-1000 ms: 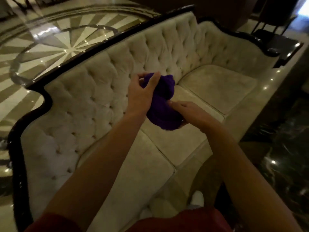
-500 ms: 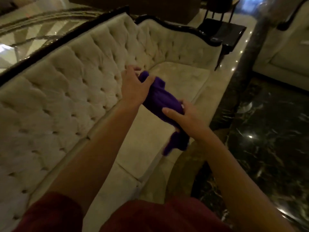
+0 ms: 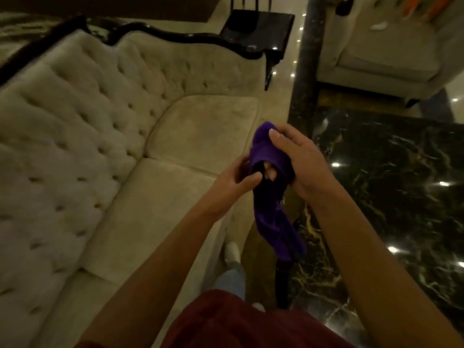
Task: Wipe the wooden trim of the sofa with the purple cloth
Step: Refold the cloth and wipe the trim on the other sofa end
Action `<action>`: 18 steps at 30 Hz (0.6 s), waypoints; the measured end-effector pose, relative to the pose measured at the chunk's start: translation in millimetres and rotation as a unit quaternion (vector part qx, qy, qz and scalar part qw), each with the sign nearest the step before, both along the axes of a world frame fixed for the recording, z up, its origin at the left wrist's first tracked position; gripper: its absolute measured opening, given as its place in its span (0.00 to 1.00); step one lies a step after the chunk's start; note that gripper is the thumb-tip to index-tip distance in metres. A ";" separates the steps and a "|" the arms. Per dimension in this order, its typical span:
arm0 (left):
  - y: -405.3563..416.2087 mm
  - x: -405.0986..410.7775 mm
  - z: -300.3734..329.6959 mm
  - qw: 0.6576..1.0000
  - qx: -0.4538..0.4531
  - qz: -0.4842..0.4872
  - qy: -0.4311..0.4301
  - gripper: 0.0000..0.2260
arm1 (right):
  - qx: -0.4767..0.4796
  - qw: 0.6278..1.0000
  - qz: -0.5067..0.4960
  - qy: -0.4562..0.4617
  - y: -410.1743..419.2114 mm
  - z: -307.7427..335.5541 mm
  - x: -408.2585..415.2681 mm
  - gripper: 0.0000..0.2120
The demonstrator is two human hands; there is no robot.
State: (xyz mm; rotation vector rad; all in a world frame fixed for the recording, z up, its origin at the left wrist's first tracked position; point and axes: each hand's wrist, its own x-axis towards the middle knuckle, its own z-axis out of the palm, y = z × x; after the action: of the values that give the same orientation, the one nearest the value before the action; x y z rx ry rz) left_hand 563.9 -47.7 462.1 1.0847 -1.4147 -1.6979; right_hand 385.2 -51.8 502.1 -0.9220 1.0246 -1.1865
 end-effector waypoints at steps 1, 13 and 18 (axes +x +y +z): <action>-13.2 -9.4 0.2 1.000 0.000 -0.003 0.001 0.34 | -0.007 1.000 -0.006 -0.029 -15.2 6.7 -4.8 0.10; -187.1 -74.1 7.3 0.993 -0.058 0.023 -0.099 0.07 | -0.123 0.981 -0.045 -0.142 -156.5 83.4 -65.4 0.12; -291.9 -100.5 16.9 0.985 -0.049 0.159 -0.049 0.11 | -0.009 0.977 -0.197 -0.078 -196.1 31.2 -133.9 0.06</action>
State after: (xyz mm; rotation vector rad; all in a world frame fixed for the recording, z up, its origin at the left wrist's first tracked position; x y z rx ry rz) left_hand 463.4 -339.6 479.0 1.2754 -1.2901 -1.3515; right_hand 251.3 -247.9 533.3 -0.6410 1.0999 -1.5744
